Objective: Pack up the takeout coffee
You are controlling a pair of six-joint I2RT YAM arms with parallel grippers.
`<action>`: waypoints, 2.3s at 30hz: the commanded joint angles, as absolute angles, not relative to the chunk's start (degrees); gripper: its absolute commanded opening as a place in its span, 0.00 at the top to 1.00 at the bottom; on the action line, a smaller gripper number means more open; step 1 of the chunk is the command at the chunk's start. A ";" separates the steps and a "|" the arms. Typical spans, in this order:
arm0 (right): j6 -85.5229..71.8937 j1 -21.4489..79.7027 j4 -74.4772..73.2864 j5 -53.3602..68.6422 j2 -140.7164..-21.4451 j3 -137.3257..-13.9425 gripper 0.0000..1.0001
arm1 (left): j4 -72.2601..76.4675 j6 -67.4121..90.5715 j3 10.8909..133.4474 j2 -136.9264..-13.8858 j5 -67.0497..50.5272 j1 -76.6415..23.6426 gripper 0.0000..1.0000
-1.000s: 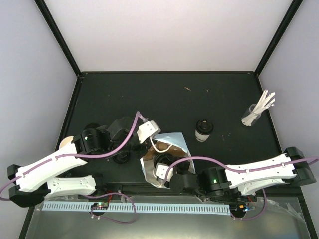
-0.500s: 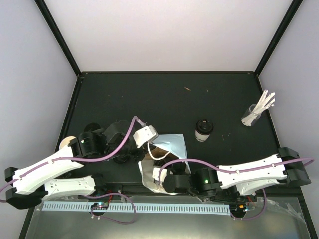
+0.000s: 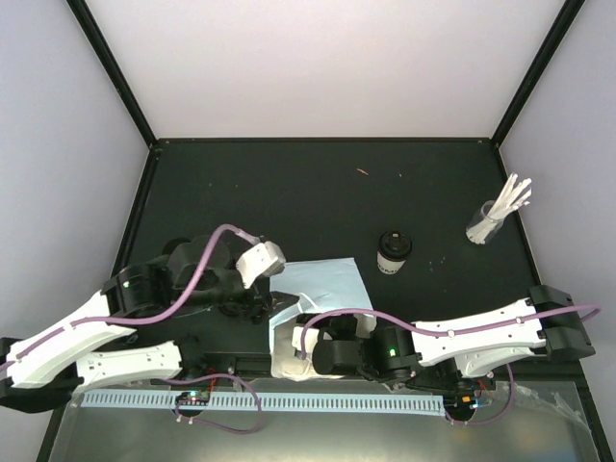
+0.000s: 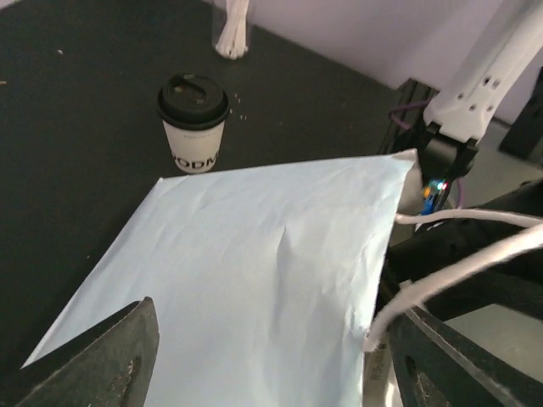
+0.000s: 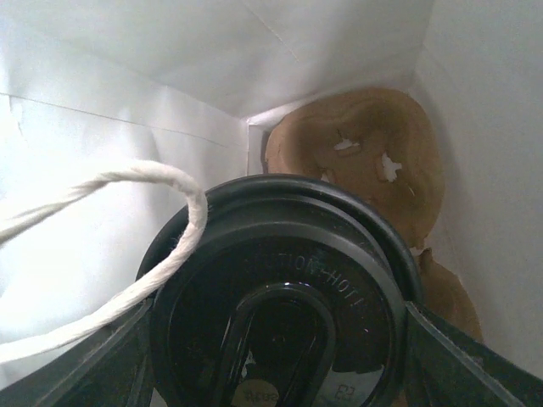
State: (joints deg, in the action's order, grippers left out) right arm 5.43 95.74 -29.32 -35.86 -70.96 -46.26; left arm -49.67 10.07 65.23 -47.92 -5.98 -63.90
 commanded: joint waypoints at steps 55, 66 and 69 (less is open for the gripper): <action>15.57 89.94 -19.36 -33.44 -74.29 -47.03 0.42 | -25.89 18.48 53.43 -88.02 -37.05 -18.81 0.15; 18.02 87.80 -18.22 -32.39 -75.51 -47.95 0.42 | -22.53 19.96 51.76 -90.52 -40.98 -18.81 0.21; 18.72 87.53 -17.46 -32.76 -76.48 -48.30 0.42 | -21.86 20.38 51.30 -90.85 -42.27 -18.76 0.22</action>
